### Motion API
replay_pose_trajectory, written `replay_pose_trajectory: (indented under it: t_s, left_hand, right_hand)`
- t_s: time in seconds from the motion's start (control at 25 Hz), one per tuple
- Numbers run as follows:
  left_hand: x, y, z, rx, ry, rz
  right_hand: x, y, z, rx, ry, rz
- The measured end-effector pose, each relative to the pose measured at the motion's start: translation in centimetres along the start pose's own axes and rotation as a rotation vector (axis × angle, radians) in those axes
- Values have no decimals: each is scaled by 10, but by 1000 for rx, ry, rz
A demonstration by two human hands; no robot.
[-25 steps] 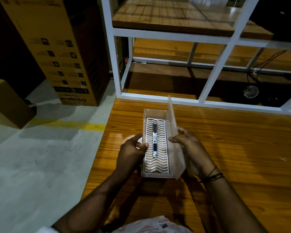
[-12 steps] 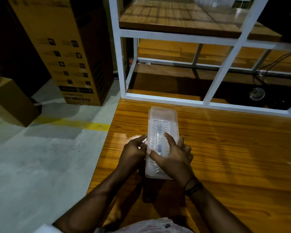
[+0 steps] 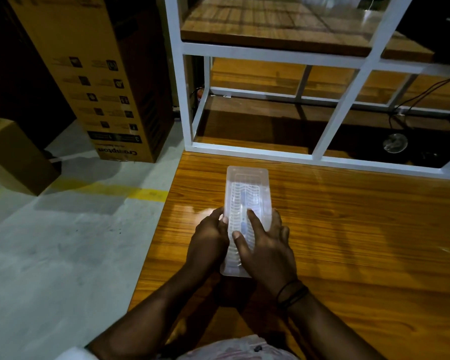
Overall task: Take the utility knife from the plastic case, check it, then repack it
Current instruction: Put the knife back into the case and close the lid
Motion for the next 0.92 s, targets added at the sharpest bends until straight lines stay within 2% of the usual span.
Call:
replay_pose_trajectory:
  t_s: [0.16,0.32,0.4,0.52,0.6,0.72,0.76,0.92]
  left_hand:
    - [14,7,0,75,-172,-97]
    - [12,5,-4,122,-222,-47]
    - [13,2,-3,131,-344,55]
    - [11,-1,-6,268,-532,-23]
    - [9,-8,-7,310,-572,-93]
    - [10,-30,-22,157,-527,4]
    - [11,-39,-25,157,-554,5]
    - [13,-77,-26,281,-813,57]
  right_hand:
    - [3,1,2,2,70,21]
    - [6,1,2,8,124,31]
    - [6,1,0,-5,127,-10]
    - [2,-18,-5,-87,56,-109]
    - [-1,-44,-11,-19,-21,-53]
    - [1,-80,-14,83,-111,-6]
    - [2,-88,-13,89,-121,-5]
    - [4,-114,-4,58,-42,87]
Point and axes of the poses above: each hand's wrist, its own y-axis away from the middle knuckle, its own x-axis out of the palm, z = x × y, the point moved 2 cm from there along -y, towards the middle knuckle, and after that the axes turned 5 degrees about x, right-handed, at the moved point
